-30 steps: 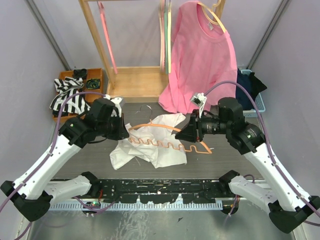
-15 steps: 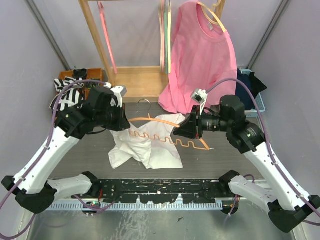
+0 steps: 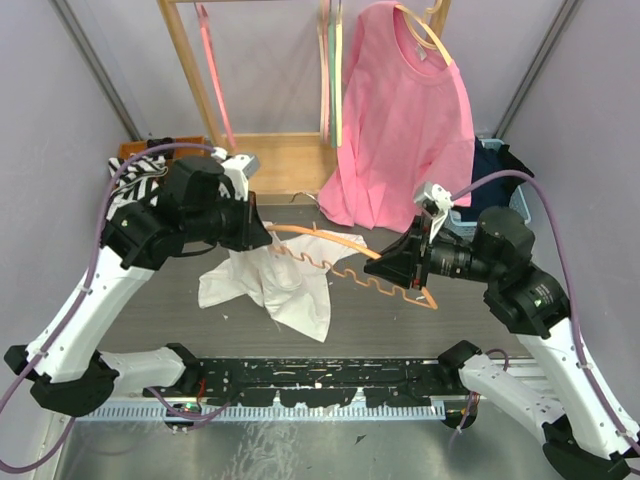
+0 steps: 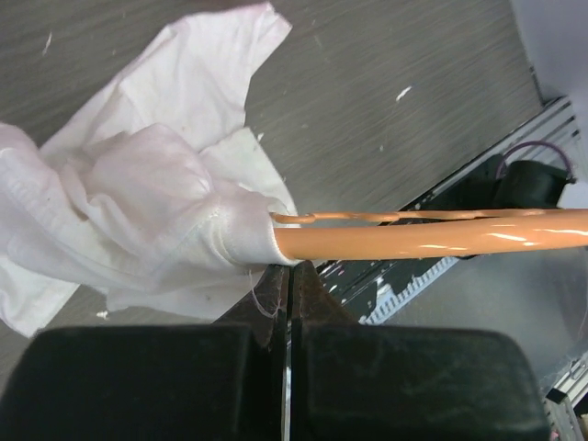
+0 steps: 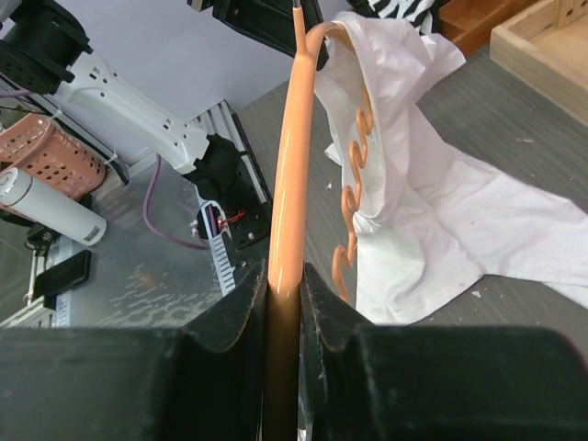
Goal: Place the t-shirt on the hanger
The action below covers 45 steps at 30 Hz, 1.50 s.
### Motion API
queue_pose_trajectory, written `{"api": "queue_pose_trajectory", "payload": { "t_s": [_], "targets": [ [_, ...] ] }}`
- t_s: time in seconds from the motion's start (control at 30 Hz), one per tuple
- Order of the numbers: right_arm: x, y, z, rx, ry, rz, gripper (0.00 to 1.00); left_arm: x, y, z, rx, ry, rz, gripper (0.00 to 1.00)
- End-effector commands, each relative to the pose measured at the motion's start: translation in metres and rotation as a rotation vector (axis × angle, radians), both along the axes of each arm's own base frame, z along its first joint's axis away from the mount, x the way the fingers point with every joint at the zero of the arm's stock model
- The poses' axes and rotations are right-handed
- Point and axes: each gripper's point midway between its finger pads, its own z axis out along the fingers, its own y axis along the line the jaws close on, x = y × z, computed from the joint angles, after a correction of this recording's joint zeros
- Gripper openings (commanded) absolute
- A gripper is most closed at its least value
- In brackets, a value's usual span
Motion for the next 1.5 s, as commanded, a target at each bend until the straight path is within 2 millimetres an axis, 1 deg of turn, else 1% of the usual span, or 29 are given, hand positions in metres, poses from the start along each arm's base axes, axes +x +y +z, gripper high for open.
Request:
{"api": "queue_pose_trajectory", "payload": {
  "t_s": [0.0, 0.1, 0.2, 0.23, 0.37, 0.43, 0.53, 0.63, 0.8, 0.97, 1.03, 1.07, 1.1, 1.17, 1.27, 1.33, 1.47],
  "targets": [
    [-0.006, 0.002, -0.008, 0.030, 0.019, 0.017, 0.01, -0.004, 0.004, -0.030, 0.032, 0.048, 0.019, 0.00],
    [-0.006, 0.003, -0.022, 0.061, 0.071, 0.004, 0.01, -0.006, 0.011, -0.056, 0.073, 0.091, 0.050, 0.00],
    [-0.003, 0.005, -0.043, 0.064, 0.128, -0.014, 0.01, -0.007, 0.011, -0.073, 0.079, 0.116, 0.064, 0.00],
    [-0.002, 0.006, -0.053, 0.059, 0.152, -0.017, 0.01, -0.008, 0.012, -0.080, 0.087, 0.127, 0.067, 0.00],
    [-0.001, 0.007, -0.069, 0.064, 0.183, -0.028, 0.01, -0.006, 0.010, -0.089, 0.092, 0.140, 0.072, 0.00],
    [-0.001, 0.008, -0.073, 0.069, 0.196, -0.022, 0.01, -0.004, 0.009, -0.090, 0.093, 0.140, 0.072, 0.00],
    [0.000, 0.010, -0.074, 0.085, 0.190, -0.014, 0.01, -0.003, 0.007, -0.092, 0.096, 0.142, 0.067, 0.00],
    [0.000, 0.012, -0.069, 0.109, 0.159, 0.003, 0.01, -0.003, 0.005, -0.094, 0.103, 0.144, 0.061, 0.00],
    [0.000, 0.016, -0.050, 0.174, 0.078, 0.042, 0.01, -0.001, 0.005, -0.092, 0.112, 0.133, 0.062, 0.00],
    [-0.001, 0.016, -0.045, 0.212, 0.019, 0.051, 0.01, -0.001, 0.010, -0.084, 0.121, 0.112, 0.068, 0.00],
    [0.000, 0.017, -0.049, 0.231, 0.009, 0.048, 0.01, -0.001, 0.010, -0.079, 0.118, 0.104, 0.065, 0.00],
    [0.001, 0.018, -0.056, 0.237, 0.024, 0.049, 0.01, -0.002, 0.010, -0.078, 0.115, 0.103, 0.063, 0.00],
    [0.001, 0.018, -0.058, 0.242, 0.021, 0.047, 0.01, -0.002, 0.010, -0.076, 0.114, 0.100, 0.063, 0.00],
    [0.003, 0.016, -0.061, 0.234, 0.007, 0.033, 0.01, -0.001, 0.012, -0.072, 0.118, 0.092, 0.068, 0.00],
    [0.004, 0.014, -0.066, 0.166, 0.015, 0.022, 0.01, 0.000, 0.018, -0.063, 0.127, 0.066, 0.081, 0.00],
    [0.003, 0.013, -0.075, 0.116, 0.042, 0.029, 0.01, 0.000, 0.021, -0.057, 0.134, 0.049, 0.089, 0.00],
    [0.002, 0.011, -0.087, 0.045, 0.099, 0.028, 0.01, 0.001, 0.025, -0.048, 0.150, 0.036, 0.093, 0.00]
  ]
}}
